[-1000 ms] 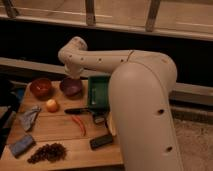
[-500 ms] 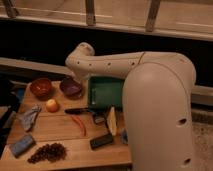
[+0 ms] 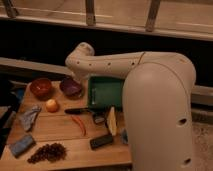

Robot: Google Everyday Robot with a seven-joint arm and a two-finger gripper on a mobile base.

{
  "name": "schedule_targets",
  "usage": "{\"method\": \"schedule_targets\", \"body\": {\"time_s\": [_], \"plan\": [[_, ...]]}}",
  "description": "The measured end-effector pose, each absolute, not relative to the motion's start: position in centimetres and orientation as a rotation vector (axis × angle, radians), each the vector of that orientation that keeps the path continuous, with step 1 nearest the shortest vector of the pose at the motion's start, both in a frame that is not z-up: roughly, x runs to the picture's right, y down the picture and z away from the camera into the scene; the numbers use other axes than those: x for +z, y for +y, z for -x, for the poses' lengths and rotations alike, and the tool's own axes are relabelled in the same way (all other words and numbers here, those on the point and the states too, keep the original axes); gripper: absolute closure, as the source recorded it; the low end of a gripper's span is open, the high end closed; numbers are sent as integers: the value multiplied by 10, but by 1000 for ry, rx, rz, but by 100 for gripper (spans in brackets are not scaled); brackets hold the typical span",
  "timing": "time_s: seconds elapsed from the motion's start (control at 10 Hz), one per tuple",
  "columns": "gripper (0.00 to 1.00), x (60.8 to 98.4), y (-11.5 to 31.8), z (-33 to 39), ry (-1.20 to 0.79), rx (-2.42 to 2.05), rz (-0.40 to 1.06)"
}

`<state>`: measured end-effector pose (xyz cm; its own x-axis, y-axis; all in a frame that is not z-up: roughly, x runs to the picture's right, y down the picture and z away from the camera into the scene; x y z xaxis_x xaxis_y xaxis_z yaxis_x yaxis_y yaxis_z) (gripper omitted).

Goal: Place fork in plastic cup

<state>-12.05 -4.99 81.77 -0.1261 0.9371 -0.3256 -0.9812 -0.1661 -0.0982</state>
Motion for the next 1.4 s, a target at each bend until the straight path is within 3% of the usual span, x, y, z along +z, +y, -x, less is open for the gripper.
{"method": "schedule_targets", "body": {"time_s": [1.4], "plan": [[100,768,-15,-65,313,1787,714]]}}
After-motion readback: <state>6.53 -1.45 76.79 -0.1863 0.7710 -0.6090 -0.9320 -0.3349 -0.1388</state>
